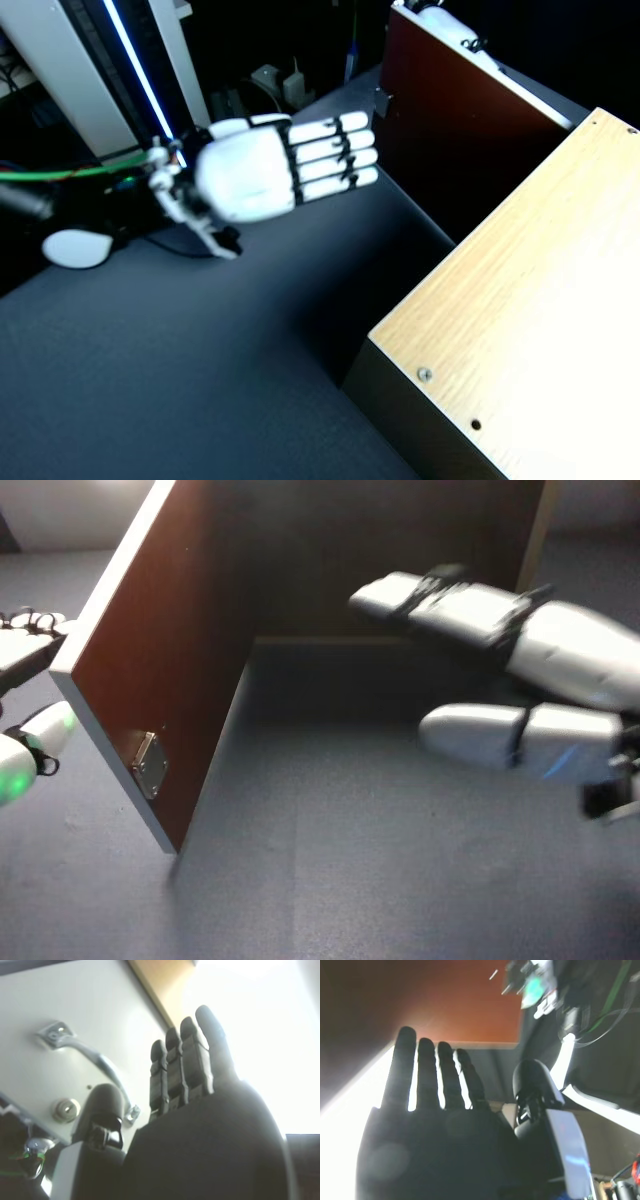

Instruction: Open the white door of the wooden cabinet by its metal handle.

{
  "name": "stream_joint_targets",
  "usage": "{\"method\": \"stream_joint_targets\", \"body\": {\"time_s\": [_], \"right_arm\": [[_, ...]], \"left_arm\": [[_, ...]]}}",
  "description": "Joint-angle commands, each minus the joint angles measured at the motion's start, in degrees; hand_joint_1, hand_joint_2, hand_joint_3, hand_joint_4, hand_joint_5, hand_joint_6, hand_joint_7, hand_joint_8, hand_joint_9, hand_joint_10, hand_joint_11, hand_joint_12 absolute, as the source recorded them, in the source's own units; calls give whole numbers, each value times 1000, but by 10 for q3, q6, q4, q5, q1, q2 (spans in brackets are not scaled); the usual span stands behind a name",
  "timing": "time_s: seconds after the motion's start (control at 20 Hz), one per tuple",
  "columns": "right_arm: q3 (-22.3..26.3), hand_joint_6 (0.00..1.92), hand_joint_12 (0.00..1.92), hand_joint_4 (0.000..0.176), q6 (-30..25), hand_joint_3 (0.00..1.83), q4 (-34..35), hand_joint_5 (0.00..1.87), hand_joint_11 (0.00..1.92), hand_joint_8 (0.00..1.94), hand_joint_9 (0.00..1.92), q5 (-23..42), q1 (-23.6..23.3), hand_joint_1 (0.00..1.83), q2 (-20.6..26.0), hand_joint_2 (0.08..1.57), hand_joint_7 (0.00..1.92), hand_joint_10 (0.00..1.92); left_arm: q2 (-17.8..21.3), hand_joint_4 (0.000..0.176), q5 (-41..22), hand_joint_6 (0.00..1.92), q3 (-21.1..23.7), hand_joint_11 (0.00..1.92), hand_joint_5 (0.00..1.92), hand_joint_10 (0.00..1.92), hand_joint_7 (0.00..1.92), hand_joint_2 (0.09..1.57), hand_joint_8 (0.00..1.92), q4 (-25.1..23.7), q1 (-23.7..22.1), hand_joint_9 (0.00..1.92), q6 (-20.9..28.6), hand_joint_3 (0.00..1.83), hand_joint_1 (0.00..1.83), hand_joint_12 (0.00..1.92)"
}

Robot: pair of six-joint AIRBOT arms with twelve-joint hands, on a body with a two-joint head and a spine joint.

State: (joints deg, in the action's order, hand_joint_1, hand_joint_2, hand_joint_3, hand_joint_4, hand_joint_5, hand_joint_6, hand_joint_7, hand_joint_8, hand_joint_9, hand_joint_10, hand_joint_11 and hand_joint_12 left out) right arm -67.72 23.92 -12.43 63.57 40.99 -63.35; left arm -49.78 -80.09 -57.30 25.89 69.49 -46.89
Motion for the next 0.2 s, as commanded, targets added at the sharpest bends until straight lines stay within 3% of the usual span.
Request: {"method": "stream_joint_targets", "body": {"time_s": [0.0,0.05,0.15], "right_arm": [[5,7,36,0,7,0,35,19,14,0,0,90,5,1,11,1426,0,0],[10,3,25,0,16,0,58,14,2,0,0,104,20,80,30,1437,0,0],[21,0,4,0,28,5,109,0,0,0,0,143,58,23,55,1461,0,0]], "left_arm": [[5,0,-84,1,-1,0,265,2,220,1571,4,2,0,201,-1,197,0,631],[6,0,-86,1,-1,0,265,2,229,1571,6,5,4,203,-1,175,0,631],[8,0,-89,0,0,0,259,1,231,1571,2,10,8,205,-1,193,0,655]]}}
